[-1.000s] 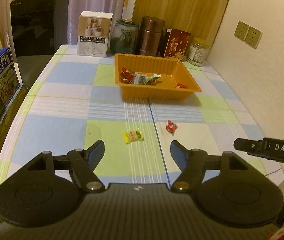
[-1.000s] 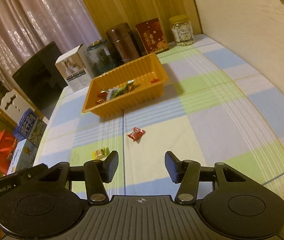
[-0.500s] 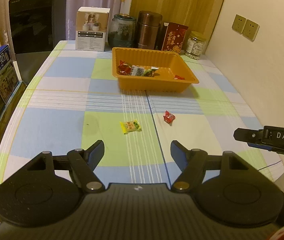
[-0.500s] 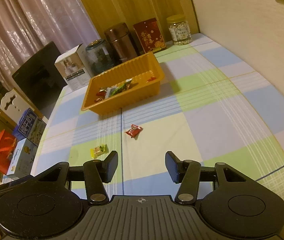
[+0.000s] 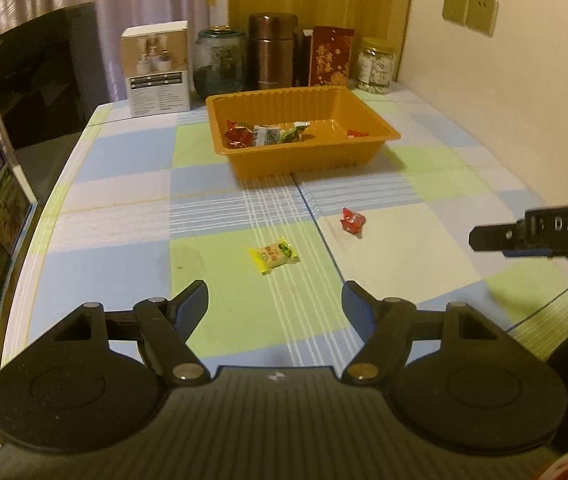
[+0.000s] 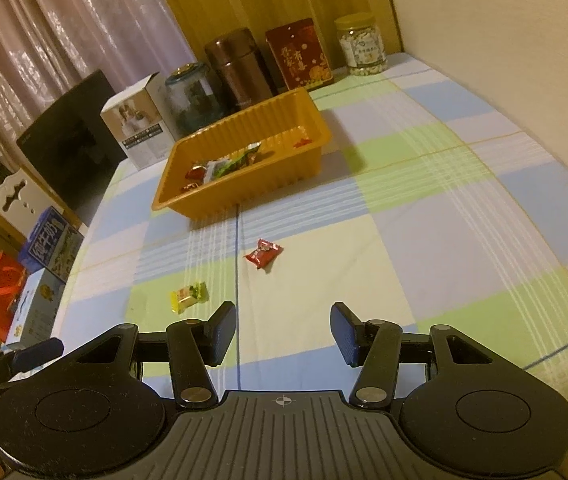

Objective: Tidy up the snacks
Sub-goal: 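Move both tools back toward the yellow and red candies on the table, then grasp the yellow candy with the left tool while the right tool grasps the red candy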

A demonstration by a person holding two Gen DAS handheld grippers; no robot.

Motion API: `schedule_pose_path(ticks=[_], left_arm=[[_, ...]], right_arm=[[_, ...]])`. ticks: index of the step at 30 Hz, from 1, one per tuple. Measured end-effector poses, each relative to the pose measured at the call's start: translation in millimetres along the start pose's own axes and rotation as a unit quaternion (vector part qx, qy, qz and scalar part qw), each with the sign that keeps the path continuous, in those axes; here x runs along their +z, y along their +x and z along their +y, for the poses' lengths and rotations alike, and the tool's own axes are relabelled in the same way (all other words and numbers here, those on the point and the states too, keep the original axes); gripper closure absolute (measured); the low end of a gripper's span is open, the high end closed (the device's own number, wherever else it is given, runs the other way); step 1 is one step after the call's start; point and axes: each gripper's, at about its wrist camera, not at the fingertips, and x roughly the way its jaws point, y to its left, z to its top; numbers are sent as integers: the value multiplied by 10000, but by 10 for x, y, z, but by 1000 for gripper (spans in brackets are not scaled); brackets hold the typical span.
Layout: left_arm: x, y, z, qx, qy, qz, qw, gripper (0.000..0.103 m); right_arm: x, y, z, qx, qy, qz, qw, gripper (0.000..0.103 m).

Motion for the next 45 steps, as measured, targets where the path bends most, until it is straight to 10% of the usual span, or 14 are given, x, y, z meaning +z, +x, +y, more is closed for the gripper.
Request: schedule_pose_path(ticks=[20, 29, 37, 45], left_arm=[[144, 1367, 97, -372, 2008, 354, 9783, 42], [155, 1585, 136, -559, 1850, 327, 9806, 48], [142, 1582, 47, -604, 1480, 279, 9867, 83], [91, 1493, 104, -401, 592, 222, 9972, 84]], right_arm=[[106, 903, -12, -90, -91, 332, 9994, 50], [148, 1118, -66, -155, -53, 375, 9992, 50], [172, 1271, -9, -89, -178, 323, 9993, 51], [216, 1483, 159, -11, -407, 207, 9990, 51]])
